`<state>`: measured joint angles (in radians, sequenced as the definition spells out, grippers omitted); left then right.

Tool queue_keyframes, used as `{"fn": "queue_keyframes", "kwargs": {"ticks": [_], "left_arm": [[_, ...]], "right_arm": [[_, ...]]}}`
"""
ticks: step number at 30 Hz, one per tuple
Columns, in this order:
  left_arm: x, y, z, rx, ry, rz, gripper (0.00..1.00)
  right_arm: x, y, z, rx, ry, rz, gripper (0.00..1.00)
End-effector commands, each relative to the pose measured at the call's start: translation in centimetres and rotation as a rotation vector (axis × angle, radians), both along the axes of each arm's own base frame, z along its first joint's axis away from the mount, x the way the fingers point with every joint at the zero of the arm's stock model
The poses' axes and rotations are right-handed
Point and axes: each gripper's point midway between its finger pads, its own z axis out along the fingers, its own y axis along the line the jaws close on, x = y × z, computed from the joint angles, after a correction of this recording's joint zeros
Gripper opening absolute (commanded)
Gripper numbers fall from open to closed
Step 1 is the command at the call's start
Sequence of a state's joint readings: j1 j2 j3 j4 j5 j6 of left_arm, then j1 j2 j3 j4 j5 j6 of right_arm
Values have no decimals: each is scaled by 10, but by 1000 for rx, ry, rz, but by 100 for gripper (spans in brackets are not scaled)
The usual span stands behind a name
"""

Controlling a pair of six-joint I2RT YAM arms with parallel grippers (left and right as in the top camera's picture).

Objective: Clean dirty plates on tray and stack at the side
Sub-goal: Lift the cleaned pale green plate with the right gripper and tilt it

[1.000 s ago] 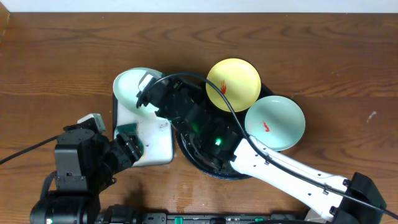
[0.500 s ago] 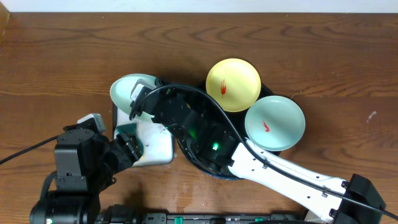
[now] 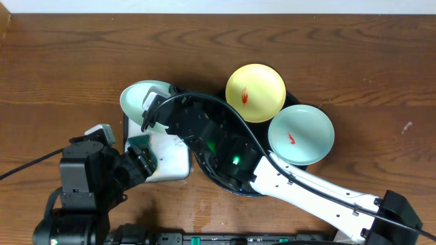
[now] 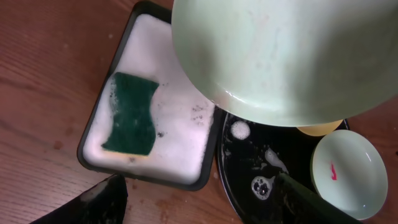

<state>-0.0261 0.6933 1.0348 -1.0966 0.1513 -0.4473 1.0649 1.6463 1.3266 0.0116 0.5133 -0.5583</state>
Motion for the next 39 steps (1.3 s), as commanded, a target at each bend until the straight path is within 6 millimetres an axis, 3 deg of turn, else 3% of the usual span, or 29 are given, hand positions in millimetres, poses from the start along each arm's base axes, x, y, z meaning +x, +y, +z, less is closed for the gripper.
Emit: {"fn": "queue_keyframes", "kwargs": {"ticks": [1,21,27,39], "left_arm": [[0,2,9,7,-24,5,75],[0,2,9,7,-24,5,76],[0,2,9,7,-24,5,75],[0,2,9,7,-24,5,76]], "right_arm": [[-5,1,16,23,-23,7,1],[-4,1,19,34,-32,3,1],[3,-9,31,-79,-150,-43,1],[-10,4,26,-117,-154,19,1]]}}
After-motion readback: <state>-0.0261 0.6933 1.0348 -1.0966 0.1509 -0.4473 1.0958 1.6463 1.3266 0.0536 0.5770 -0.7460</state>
